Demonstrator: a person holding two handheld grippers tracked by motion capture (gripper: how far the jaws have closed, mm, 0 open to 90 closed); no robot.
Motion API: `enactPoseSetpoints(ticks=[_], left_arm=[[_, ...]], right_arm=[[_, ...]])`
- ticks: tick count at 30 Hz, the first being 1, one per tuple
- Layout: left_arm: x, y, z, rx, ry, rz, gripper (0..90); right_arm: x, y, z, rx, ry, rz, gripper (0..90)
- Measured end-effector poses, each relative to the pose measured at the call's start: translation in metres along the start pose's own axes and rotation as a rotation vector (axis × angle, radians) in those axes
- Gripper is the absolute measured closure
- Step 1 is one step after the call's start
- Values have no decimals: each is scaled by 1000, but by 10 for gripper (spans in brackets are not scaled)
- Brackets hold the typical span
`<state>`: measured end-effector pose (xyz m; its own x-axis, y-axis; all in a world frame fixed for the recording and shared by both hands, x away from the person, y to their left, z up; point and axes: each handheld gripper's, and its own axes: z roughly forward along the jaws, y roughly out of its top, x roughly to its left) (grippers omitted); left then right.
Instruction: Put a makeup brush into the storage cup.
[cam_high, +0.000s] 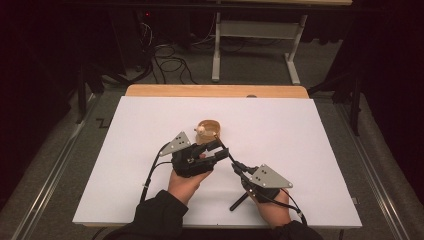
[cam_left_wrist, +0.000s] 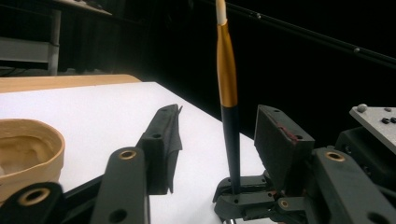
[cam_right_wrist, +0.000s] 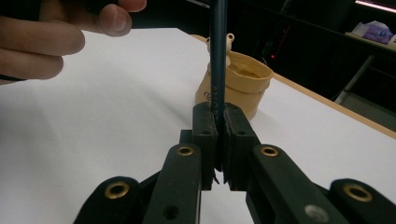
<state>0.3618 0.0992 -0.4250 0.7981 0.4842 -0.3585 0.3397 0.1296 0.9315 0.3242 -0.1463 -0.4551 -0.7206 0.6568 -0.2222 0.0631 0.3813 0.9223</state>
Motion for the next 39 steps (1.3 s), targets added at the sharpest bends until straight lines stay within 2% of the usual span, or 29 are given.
enactPoseSetpoints(ticks=[5,19,39], left_arm=[[1,-1,-1,-12,-10,-14,591],[4,-3,-2,-22,-33,-45,670],[4,-3,-3,-37,-62,-43,813]], right_arm=[[0,0,0,0,0,0,865],[1,0,1,1,3,-5,865],[2,-1,3,7,6,-10,864]])
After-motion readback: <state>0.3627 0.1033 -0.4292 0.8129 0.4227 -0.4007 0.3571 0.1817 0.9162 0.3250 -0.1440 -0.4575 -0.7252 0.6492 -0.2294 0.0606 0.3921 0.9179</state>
